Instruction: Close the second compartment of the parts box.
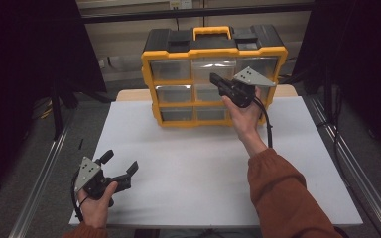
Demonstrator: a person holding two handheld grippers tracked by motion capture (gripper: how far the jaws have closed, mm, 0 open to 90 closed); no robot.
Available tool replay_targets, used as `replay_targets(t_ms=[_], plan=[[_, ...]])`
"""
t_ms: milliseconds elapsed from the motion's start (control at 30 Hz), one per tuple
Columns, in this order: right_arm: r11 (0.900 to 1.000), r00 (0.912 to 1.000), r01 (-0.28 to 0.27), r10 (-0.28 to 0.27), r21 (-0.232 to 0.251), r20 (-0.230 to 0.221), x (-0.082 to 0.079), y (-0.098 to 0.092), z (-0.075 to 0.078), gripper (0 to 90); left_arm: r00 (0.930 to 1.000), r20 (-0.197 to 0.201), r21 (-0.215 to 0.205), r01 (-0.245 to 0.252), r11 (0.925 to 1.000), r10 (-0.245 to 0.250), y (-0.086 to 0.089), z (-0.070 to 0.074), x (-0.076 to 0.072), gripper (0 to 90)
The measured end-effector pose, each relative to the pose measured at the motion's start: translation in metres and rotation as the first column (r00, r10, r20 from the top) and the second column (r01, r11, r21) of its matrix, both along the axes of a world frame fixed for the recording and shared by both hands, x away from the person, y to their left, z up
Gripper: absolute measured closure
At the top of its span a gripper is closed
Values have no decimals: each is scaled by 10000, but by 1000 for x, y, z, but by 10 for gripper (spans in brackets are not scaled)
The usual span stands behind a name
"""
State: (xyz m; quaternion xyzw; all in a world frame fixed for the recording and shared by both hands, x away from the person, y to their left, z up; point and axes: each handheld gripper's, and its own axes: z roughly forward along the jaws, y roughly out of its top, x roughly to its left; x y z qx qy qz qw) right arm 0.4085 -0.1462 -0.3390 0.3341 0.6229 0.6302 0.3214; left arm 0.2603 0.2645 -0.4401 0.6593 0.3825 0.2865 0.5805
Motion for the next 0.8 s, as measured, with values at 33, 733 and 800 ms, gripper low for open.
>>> replay_targets(t_ms=[33, 733, 800], plan=[[10000, 10000, 0, 0, 0, 0, 0, 0, 0, 900, 10000, 7, -68, -12, 10000, 12, -1, 0, 0, 39], [9996, 9996, 273, -274, -102, -108, 11, 0, 1, 900, 10000, -27, 4, 39, 10000, -39, 0, 0, 0, 39], [9995, 9995, 282, -283, -114, -107, 12, 0, 1, 900, 10000, -12, -120, -1, 9999, 1, 0, 0, 0, 39]])
